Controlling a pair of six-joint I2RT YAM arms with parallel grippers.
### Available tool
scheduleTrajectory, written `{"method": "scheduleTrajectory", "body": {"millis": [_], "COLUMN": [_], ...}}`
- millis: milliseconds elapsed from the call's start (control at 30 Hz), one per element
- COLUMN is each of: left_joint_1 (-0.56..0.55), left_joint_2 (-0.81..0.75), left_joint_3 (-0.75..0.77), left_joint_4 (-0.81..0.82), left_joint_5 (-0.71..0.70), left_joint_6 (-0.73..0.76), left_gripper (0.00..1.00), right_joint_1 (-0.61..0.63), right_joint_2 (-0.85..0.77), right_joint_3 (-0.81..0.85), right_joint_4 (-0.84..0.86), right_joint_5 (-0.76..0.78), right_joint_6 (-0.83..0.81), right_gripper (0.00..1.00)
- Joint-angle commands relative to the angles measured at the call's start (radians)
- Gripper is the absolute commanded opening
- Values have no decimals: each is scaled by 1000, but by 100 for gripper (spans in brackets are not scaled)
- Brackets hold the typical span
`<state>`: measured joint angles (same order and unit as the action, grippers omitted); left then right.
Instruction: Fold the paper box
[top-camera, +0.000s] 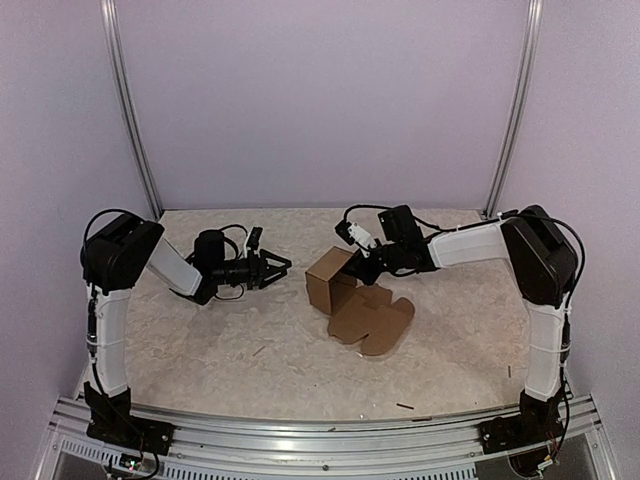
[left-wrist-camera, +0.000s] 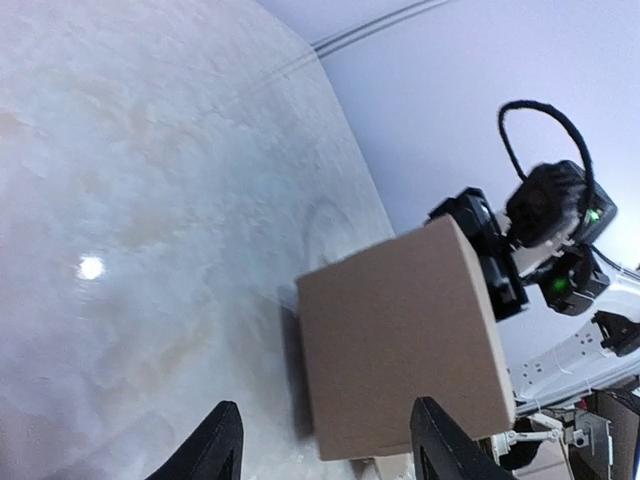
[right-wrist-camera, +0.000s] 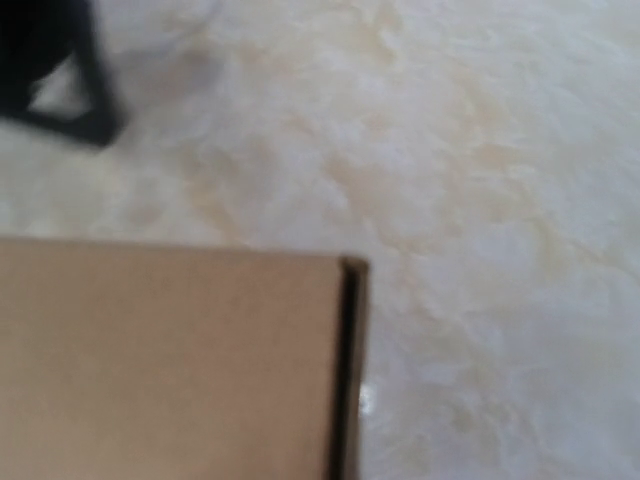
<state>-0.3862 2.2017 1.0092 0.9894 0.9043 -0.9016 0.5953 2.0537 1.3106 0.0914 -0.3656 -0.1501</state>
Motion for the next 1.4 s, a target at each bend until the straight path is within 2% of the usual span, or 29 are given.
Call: {"method": "scheduleTrajectory", "body": {"millis": [0, 100, 267, 400, 667, 967, 1100, 1267, 1367], "left_joint_1": [-2, -42, -109, -144, -183, -239, -246, -204, -169], "left_joint_2": [4, 45, 82, 92, 70, 110, 113, 105, 94], "left_joint_3": [105, 191, 274, 283, 261, 363, 379, 344, 296], "left_joint_4": [-286, -398, -456, -488, -483, -479, -502, -534, -531], "left_joint_5": [-155, -195, -163, -169, -172, -146, -155, -192, -210], "left_joint_6": [183, 259, 298, 301, 269, 211, 211, 208, 200], "left_gripper": [55, 55, 54, 52, 51, 51, 51, 51, 50], "right_joint_1": [8, 8, 8, 8, 11, 21, 15, -27, -65], "right_joint_2": [-7, 9, 43, 68, 139, 255, 262, 178, 163], "right_joint_3": [39, 55, 87, 115, 184, 307, 307, 168, 142], "right_joint_4": [-85, -105, -122, -121, -123, -188, -192, -96, -82], "right_joint_5": [-82, -97, -94, -58, 75, 200, 157, -98, -217], "right_joint_6": [-36, -29, -15, 8, 88, 248, 267, 217, 188], "right_gripper": [11, 11, 11, 11, 8, 9, 14, 28, 26]}}
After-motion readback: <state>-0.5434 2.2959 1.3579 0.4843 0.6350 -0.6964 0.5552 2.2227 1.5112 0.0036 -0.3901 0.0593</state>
